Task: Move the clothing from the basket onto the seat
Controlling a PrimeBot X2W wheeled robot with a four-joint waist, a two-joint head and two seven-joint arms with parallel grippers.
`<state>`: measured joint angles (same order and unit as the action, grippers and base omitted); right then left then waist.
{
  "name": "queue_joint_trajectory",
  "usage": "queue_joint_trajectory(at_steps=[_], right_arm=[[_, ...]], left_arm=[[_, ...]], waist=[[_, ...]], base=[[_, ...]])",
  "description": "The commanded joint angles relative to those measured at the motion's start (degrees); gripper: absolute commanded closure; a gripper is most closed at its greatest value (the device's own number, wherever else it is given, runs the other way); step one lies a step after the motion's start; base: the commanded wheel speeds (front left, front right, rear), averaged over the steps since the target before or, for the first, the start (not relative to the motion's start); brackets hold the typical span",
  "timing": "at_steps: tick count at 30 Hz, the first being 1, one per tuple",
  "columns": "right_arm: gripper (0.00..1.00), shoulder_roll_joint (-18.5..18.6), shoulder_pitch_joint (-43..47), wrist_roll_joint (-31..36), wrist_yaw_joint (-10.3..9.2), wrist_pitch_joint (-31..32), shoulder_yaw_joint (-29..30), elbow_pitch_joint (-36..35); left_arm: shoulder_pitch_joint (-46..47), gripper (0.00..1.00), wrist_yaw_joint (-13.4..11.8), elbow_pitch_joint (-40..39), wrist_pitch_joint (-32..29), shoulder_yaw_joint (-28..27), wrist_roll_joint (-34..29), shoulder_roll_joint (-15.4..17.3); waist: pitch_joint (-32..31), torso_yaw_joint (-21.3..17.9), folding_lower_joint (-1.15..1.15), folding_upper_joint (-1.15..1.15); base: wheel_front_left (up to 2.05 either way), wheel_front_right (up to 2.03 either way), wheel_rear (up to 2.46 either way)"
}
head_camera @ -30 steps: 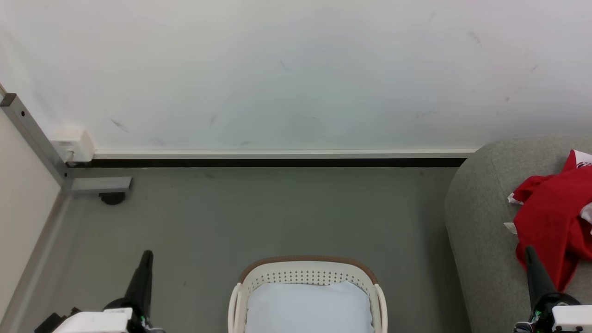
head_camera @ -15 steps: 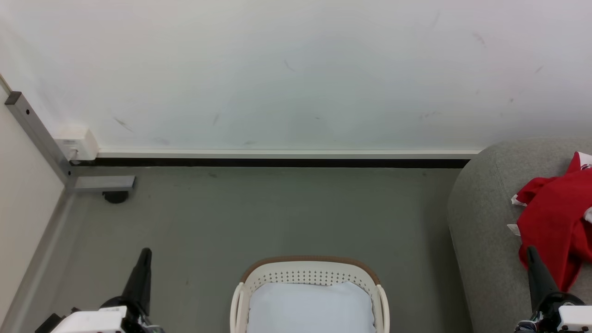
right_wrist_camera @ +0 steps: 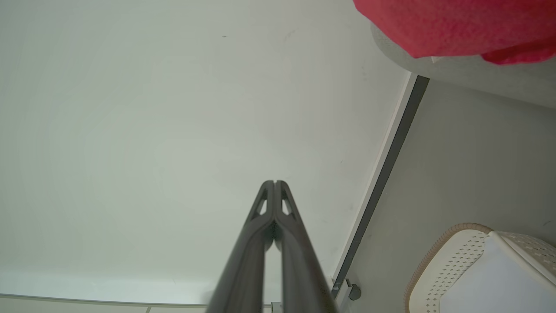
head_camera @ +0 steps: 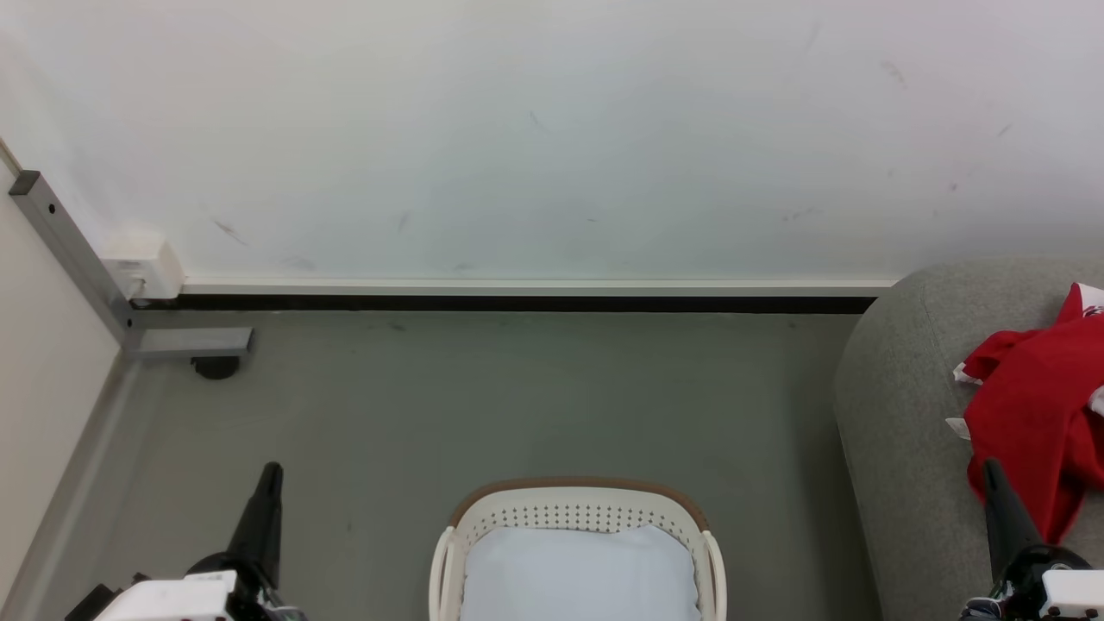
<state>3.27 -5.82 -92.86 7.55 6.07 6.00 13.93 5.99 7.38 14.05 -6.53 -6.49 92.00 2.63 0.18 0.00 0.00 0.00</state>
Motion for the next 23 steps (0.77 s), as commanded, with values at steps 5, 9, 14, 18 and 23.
queue_joint_trajectory(at_steps=[5, 9, 14, 18, 23], right_arm=[[1.0, -0.08, -0.63, 0.15, -0.12, 0.37, 0.25, 0.14], [1.0, -0.09, -0.63, 0.19, -0.12, 0.27, 0.27, 0.14], [1.0, -0.12, -0.63, 0.23, -0.12, 0.31, 0.31, 0.14], [1.0, -0.14, -0.64, 0.27, -0.12, 0.35, 0.34, 0.14], [1.0, -0.15, -0.64, 0.3, -0.12, 0.39, 0.38, 0.15]], left_arm=[[0.47, 1.0, 0.2, 0.04, -0.23, -0.17, 0.75, 0.46], [0.47, 1.0, 0.2, 0.04, -0.22, -0.16, 0.75, 0.46], [0.47, 1.0, 0.2, 0.04, -0.22, -0.16, 0.76, 0.46], [0.47, 1.0, 0.2, 0.04, -0.22, -0.16, 0.76, 0.46], [0.47, 1.0, 0.2, 0.03, -0.22, -0.16, 0.76, 0.46]], waist=[[0.0, 0.0, 0.0, 0.0], [0.0, 0.0, 0.0, 0.0], [0.0, 0.0, 0.0, 0.0], [0.0, 0.0, 0.0, 0.0], [0.0, 0.0, 0.0, 0.0]], base=[[0.0, 0.0, 0.0], [0.0, 0.0, 0.0], [0.0, 0.0, 0.0], [0.0, 0.0, 0.0], [0.0, 0.0, 0.0]])
